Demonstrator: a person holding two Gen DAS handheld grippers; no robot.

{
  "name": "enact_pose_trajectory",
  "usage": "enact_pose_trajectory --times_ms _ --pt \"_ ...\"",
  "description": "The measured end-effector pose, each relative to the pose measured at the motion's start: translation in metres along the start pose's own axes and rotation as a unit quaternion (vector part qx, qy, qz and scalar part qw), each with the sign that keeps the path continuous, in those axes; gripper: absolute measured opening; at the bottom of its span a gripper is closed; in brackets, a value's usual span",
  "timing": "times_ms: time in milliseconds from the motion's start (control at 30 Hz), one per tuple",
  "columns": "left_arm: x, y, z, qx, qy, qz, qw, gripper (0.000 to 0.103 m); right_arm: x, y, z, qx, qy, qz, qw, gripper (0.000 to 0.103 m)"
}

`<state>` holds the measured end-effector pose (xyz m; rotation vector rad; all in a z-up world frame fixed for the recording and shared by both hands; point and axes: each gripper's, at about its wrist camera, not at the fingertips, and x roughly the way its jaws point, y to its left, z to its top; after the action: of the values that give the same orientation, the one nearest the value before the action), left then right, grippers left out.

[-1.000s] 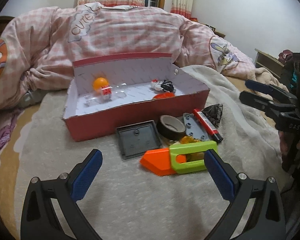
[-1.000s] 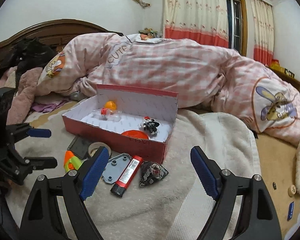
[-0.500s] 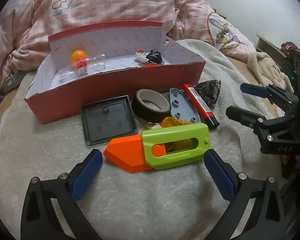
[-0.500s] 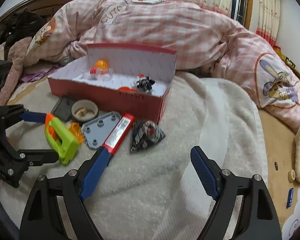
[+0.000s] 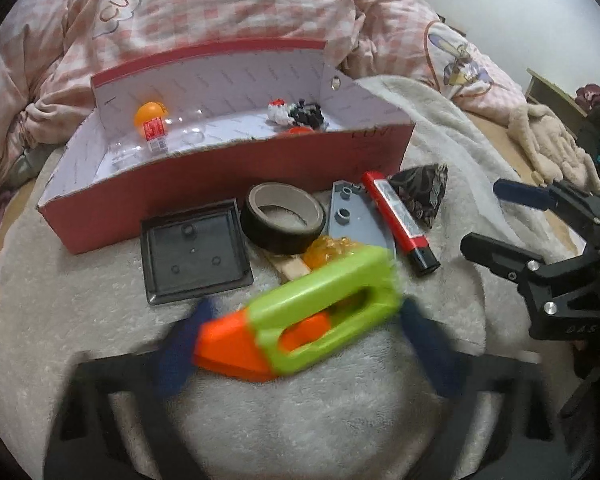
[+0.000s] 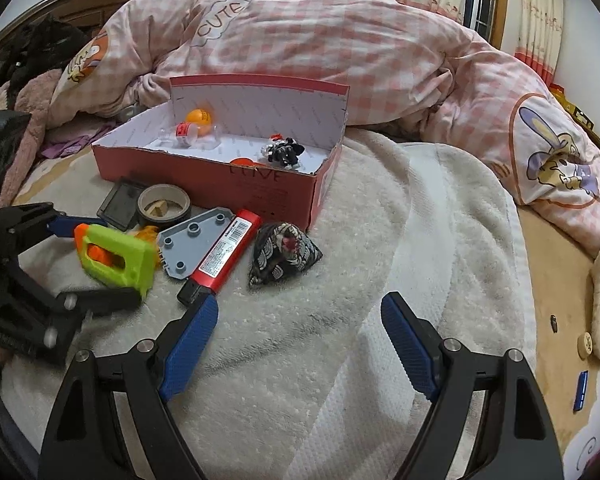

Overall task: Organize objects
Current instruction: 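Grasp the green-and-orange toy knife with the left tool while the right tool grasps the black pouch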

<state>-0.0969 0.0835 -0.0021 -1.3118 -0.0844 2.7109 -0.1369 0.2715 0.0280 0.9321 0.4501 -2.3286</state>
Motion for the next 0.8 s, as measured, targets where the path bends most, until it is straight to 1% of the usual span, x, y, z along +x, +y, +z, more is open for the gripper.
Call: enact_pose_trajectory --times_ms 33,67,100,367,433,567,667,700,733,767,800 --pt "-0.002 -0.002 0.001 0.004 0.000 0.025 0.9997 0.032 0.000 -0.002 0.000 0.002 -0.001 0.000 1.000 0.086" --pt "-0.003 -0.001 0.001 0.003 -0.001 0.033 0.9995 0.030 0.000 -0.003 0.001 0.005 -0.001 0.000 1.000 0.086" --pt "-0.003 0.001 0.000 -0.002 0.003 0.009 1.0000 0.029 0.000 -0.004 0.001 0.007 -0.002 -0.001 1.000 0.086" --pt "-0.008 0.010 0.000 -0.022 0.006 -0.023 0.9995 0.029 0.010 -0.007 0.012 0.016 -0.003 -0.003 1.000 0.086" --pt "-0.011 0.011 0.000 -0.021 0.005 -0.025 0.9995 0.029 0.013 -0.003 0.016 0.009 -0.005 0.001 1.000 0.085" --pt "-0.014 0.014 -0.003 -0.020 0.004 -0.026 0.9994 0.029 0.022 0.005 0.020 -0.010 0.000 -0.007 1.000 0.084" --pt "-0.015 0.017 -0.003 -0.024 0.003 -0.025 0.9994 0.029 0.025 0.008 0.021 -0.016 0.005 -0.005 1.000 0.078" --pt "-0.016 0.018 -0.003 -0.026 0.002 -0.025 0.9993 0.029 0.026 0.008 0.022 -0.016 0.005 -0.003 1.000 0.076" --pt "-0.016 0.018 -0.003 -0.025 0.003 -0.026 0.9993 0.029 0.027 0.008 0.023 -0.015 0.005 -0.002 1.000 0.068" --pt "-0.016 0.019 -0.003 -0.025 0.002 -0.026 0.9993 0.029 0.029 0.007 0.024 -0.011 0.007 0.004 1.000 0.057" --pt "-0.016 0.019 -0.003 -0.026 0.001 -0.027 0.9993 0.029 0.030 0.006 0.025 -0.006 0.010 0.013 1.000 0.024"
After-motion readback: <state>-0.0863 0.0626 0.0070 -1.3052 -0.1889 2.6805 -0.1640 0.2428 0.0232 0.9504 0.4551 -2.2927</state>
